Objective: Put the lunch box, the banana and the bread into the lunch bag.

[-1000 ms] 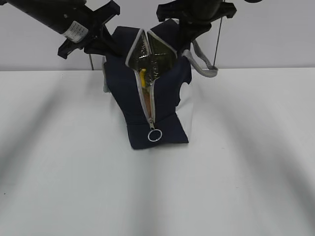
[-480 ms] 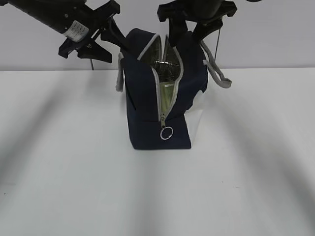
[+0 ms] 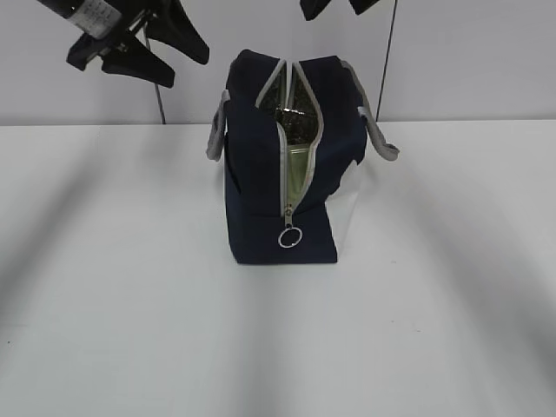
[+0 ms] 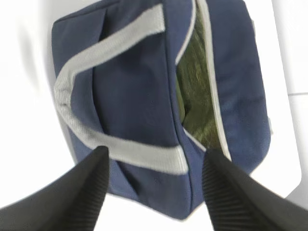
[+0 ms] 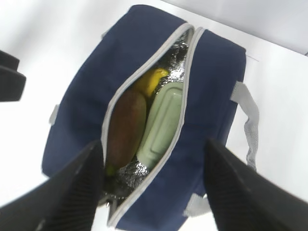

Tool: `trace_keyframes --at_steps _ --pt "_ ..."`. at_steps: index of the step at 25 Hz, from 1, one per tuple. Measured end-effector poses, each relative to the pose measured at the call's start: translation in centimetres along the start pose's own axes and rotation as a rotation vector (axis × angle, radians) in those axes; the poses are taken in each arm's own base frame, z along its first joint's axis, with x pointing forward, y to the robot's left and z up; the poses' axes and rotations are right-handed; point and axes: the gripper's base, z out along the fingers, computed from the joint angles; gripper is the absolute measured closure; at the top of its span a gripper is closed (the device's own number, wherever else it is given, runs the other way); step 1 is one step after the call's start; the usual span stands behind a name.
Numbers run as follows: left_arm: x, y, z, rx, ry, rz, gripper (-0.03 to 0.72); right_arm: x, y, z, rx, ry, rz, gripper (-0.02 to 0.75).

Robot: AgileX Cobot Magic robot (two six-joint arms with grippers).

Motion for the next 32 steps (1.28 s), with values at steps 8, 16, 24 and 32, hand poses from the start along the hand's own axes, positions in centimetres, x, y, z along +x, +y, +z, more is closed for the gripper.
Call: trace_keyframes --at_steps 8,16,24,32 --pt "1.5 -2.0 -4.2 -0.045 0.048 0.085 0.26 2.8 0.7 -3.7 -0.023 0.026 -0.04 0.272" --pt "2.9 -5.1 -4.8 -0.06 0.053 0.19 0.26 6.3 1.6 -6.3 -0.074 0.063 -0.068 0.28" --pt "4.3 -8.1 -4.8 -0.042 0.073 0.254 0.26 10.9 2.5 -6.3 -0.133 0.085 -0.088 0.28" --pt "4.3 -8.1 -4.8 -0.046 0.072 0.242 0.26 15.4 3.2 -4.4 -0.149 -0.195 -0.114 0.28"
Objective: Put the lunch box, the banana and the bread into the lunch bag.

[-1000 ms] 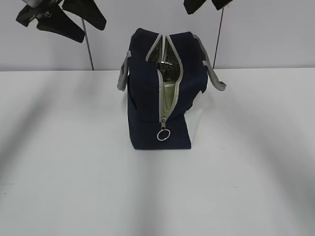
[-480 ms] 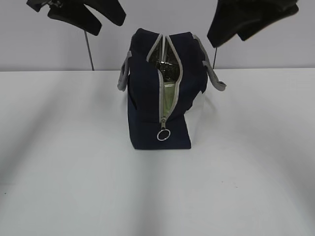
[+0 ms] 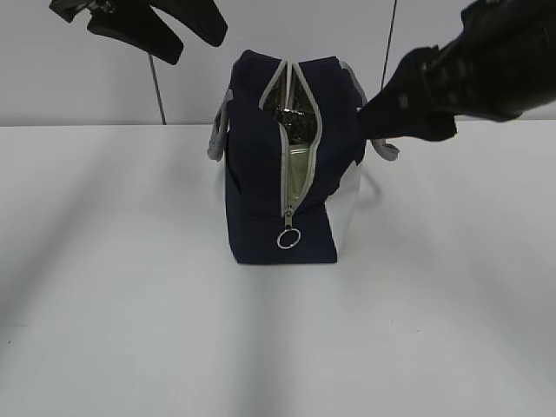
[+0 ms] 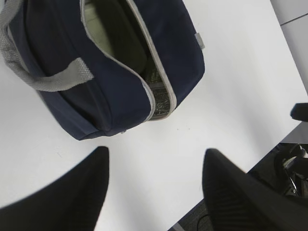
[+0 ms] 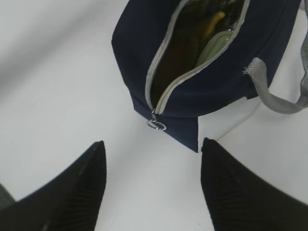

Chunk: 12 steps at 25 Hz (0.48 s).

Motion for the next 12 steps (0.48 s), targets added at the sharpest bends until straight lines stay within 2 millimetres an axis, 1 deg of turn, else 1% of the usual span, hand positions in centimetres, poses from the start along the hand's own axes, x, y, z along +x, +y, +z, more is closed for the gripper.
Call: trace_keyframes --at_steps 3,5,8,12 --pt "0.0 0.0 0.0 0.0 0.0 -0.001 0.26 2.2 -0.4 1.6 0.054 -0.072 0.005 0.28" --pt "0.0 0.0 0.0 0.0 0.0 -0.001 0.26 3.4 -0.8 2.6 0.107 -0.131 -0.004 0.28" --pt "0.0 0.0 0.0 -0.001 0.0 0.0 0.26 5.1 -0.6 3.8 0.189 -0.209 -0.029 0.28" --pt "0.0 0.2 0.0 -0.017 0.001 0.005 0.26 7.3 1.0 4.9 0.251 -0.304 -0.081 0.28"
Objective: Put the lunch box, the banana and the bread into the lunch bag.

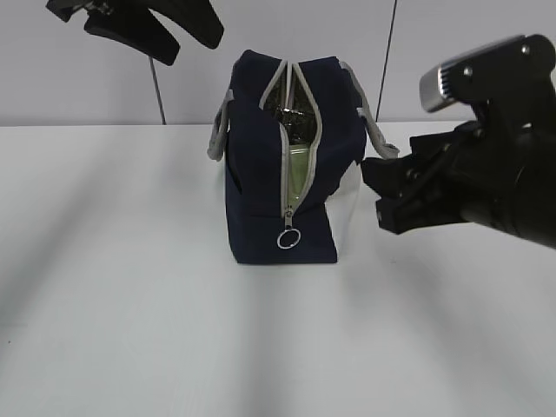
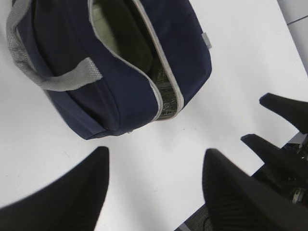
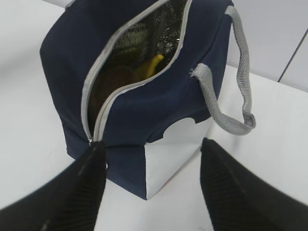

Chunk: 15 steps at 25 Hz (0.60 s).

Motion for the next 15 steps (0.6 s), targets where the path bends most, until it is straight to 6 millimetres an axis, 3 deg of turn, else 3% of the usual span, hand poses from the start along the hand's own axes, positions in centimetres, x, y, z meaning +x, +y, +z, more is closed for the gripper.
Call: trace_keyframes --at_steps 5,15 --pt "0.0 0.2 0.0 -0.025 0.002 0.008 0.26 2.3 1.4 0.7 -0.002 0.022 -0.013 0.281" --pt "0.0 0.2 0.0 -0.027 0.002 0.009 0.26 3.8 1.9 2.1 -0.013 0.102 0.111 0.281"
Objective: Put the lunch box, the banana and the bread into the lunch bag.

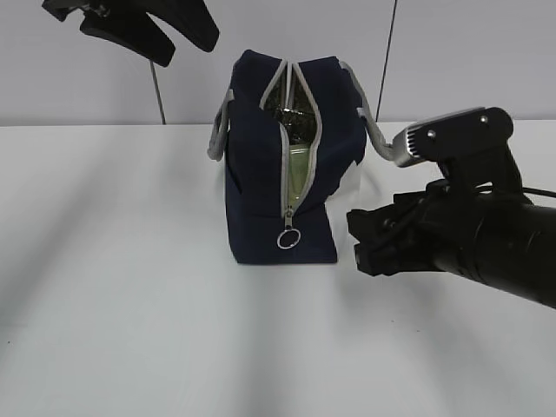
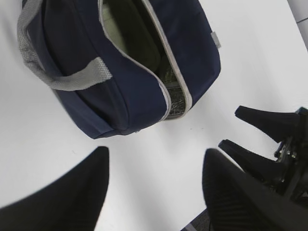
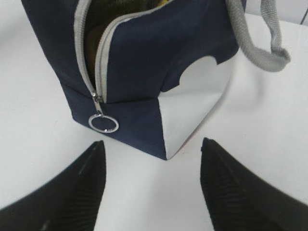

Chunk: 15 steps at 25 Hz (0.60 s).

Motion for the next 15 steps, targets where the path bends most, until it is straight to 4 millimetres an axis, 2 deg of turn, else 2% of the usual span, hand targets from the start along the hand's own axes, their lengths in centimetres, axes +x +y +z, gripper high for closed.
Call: trace_keyframes --at_steps 8,15 --pt "0.0 0.2 0.0 -0.023 0.001 0.008 0.26 -0.1 0.6 0.0 -0.071 -0.014 -0.058 0.321" --pt "0.0 0.3 0.0 -0.031 0.002 0.01 0.26 -0.8 1.9 -0.2 -0.205 -0.092 -0.062 0.331"
